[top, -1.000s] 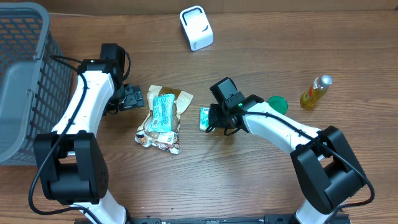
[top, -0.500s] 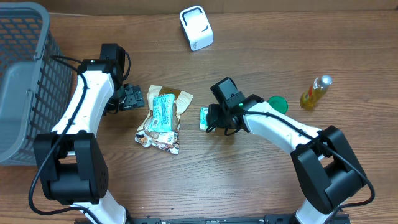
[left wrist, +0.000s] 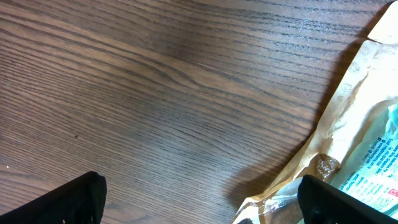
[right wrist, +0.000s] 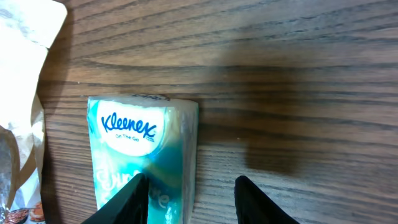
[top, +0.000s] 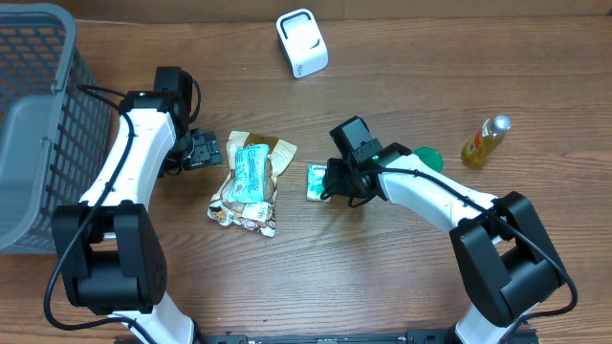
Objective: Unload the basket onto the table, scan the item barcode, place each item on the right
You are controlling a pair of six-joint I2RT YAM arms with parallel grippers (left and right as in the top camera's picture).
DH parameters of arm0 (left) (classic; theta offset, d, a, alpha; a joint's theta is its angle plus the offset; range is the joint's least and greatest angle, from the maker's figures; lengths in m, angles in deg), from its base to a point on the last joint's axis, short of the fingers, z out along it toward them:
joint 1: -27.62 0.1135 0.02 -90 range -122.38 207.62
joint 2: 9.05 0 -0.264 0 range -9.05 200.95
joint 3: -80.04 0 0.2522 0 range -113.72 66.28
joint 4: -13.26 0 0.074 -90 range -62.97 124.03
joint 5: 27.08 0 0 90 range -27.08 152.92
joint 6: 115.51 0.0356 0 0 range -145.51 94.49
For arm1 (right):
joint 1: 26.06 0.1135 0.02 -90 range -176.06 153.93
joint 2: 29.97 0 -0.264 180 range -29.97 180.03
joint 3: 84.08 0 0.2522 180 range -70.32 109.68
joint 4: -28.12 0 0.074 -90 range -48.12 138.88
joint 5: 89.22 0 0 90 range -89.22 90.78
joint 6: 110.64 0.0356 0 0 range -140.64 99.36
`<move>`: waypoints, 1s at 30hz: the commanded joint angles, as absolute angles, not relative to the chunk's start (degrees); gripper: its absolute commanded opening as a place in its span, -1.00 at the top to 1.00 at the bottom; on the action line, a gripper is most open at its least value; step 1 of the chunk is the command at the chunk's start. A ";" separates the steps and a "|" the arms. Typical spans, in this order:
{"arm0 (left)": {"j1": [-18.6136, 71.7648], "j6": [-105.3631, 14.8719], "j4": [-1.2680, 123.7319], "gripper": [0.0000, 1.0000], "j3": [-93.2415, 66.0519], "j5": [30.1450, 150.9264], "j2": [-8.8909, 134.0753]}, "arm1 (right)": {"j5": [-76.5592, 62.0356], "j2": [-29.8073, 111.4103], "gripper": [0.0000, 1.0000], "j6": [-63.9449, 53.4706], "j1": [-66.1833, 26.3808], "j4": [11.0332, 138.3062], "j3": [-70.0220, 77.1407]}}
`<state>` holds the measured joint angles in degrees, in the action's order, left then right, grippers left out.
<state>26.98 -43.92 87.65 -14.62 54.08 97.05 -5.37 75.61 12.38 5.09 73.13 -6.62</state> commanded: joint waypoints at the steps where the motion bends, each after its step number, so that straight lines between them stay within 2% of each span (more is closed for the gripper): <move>1: 27.29 -43.51 87.60 -0.99 -15.41 53.79 96.59 | -7.80 73.77 0.17 12.10 4.98 71.71 -8.41; 4: 27.29 -43.51 87.62 -0.99 -15.41 53.79 96.59 | -9.92 73.77 0.18 12.14 4.98 68.76 -10.18; 12: 27.29 -43.51 87.60 -0.99 -15.41 53.79 96.59 | -11.47 73.77 0.60 12.55 4.98 60.17 -15.10; 18: 27.29 -43.51 87.62 -0.99 -15.41 53.79 96.59 | -11.32 73.77 0.72 12.51 4.96 59.91 -15.10; 20: 27.29 -43.51 87.62 -0.99 -15.41 53.79 96.59 | -11.32 73.77 0.93 12.47 4.96 59.88 -15.10; 24: 27.29 -43.51 87.60 -0.99 -15.41 53.79 96.59 | -11.21 73.34 0.93 11.85 4.92 59.93 -14.72; 30: 27.29 -43.51 87.62 -0.99 -15.41 53.79 96.59 | 1.36 68.77 0.93 10.74 5.29 61.89 -14.16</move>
<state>26.98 -43.92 87.65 -14.62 54.08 97.05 -6.88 72.94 11.70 5.11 61.59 -14.09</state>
